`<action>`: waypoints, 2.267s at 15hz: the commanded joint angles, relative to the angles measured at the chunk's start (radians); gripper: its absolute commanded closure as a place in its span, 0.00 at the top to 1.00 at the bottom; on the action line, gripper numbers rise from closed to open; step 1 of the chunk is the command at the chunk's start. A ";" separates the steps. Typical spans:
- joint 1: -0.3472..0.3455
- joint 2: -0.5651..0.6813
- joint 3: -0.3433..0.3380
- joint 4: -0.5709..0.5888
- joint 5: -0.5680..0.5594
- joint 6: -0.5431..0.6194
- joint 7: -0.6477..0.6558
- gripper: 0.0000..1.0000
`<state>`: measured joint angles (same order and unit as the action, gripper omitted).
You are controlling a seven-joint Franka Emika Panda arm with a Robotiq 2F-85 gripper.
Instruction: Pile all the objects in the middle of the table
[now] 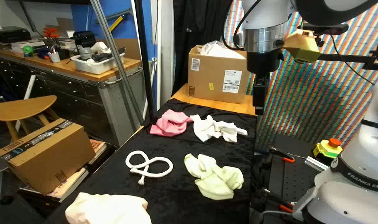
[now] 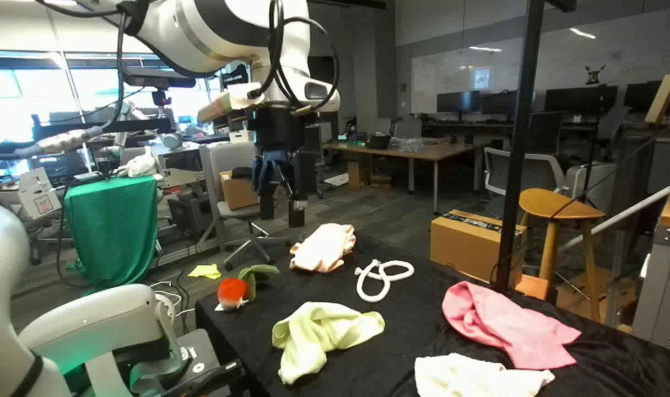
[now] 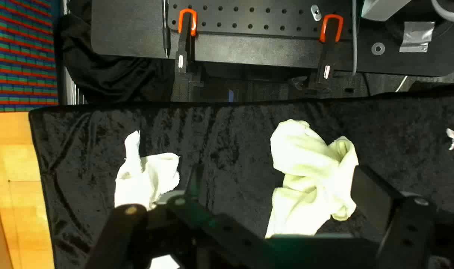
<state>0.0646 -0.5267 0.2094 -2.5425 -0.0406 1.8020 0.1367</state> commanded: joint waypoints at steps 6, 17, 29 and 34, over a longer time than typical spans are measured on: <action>0.016 0.042 -0.006 0.039 -0.032 0.011 0.015 1.00; 0.122 0.543 0.122 0.461 -0.191 0.097 0.084 1.00; 0.350 1.032 0.022 0.818 -0.331 0.363 0.232 1.00; 0.431 1.196 -0.018 1.016 -0.313 0.290 0.190 1.00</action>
<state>0.4409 0.5680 0.2227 -1.6840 -0.3512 2.1488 0.3538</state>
